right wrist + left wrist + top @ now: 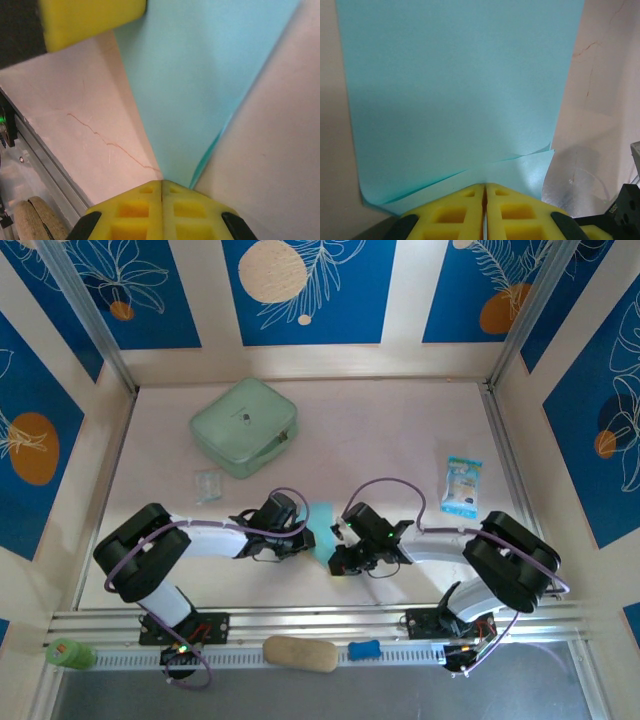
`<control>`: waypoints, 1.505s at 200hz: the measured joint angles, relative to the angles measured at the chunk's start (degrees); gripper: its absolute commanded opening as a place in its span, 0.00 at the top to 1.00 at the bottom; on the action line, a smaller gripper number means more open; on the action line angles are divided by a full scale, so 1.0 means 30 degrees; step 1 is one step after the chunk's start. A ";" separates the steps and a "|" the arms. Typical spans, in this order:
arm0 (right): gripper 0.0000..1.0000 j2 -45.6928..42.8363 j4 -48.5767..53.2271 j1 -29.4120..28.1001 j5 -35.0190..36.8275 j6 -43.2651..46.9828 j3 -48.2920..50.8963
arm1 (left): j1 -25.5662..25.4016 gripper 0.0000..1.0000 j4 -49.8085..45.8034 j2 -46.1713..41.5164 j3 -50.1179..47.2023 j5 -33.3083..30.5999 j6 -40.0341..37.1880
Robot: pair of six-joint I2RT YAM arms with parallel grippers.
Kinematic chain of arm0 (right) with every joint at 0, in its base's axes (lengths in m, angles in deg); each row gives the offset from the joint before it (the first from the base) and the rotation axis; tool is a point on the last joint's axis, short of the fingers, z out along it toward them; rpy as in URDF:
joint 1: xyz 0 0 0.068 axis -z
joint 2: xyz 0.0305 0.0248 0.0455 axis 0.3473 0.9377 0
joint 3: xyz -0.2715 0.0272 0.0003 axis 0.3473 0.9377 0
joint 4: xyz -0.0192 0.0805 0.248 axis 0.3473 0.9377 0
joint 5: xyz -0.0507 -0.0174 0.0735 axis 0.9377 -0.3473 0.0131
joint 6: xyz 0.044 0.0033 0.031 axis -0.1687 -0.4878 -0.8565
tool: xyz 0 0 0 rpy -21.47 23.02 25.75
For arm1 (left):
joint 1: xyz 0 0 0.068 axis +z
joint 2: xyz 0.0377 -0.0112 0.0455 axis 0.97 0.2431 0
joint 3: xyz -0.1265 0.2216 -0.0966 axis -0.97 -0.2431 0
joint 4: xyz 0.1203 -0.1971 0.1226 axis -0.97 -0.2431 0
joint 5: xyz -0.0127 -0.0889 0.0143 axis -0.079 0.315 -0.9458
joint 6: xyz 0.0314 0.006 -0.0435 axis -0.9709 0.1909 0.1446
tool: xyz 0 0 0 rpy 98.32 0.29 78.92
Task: Fold a paper plane with a square sheet of paper (pick it up from the middle)
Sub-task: Third fold the triangle at the center of the table.
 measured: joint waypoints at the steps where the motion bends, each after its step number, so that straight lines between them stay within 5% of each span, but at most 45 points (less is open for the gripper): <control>1: 0.96 -0.0044 0.0044 0.0000 0.0000 0.0000 -0.0007 | 0.0000 0.91 0.0000 0.0000 0.0000 0.0000 0.0000; 58: 0.95 -0.0743 0.1151 0.0000 0.0000 0.0430 -0.1632 | 0.0000 0.91 0.0007 0.0000 0.0000 0.0000 0.0000; 130: 0.94 0.3249 0.0066 -0.0015 -0.0211 0.0743 -0.2980 | 0.0000 0.91 0.0007 0.0000 0.0000 0.0000 0.0000; 231: 0.94 -0.1107 -0.1996 0.0022 -0.0168 -0.1115 0.1894 | 0.0000 0.92 0.0153 0.0087 0.0000 0.0015 0.0000; 301: 0.93 -0.2776 0.0721 0.0605 -0.0321 -0.0408 -0.0117 | 0.0000 0.91 0.0153 0.0087 0.0000 0.0007 0.0000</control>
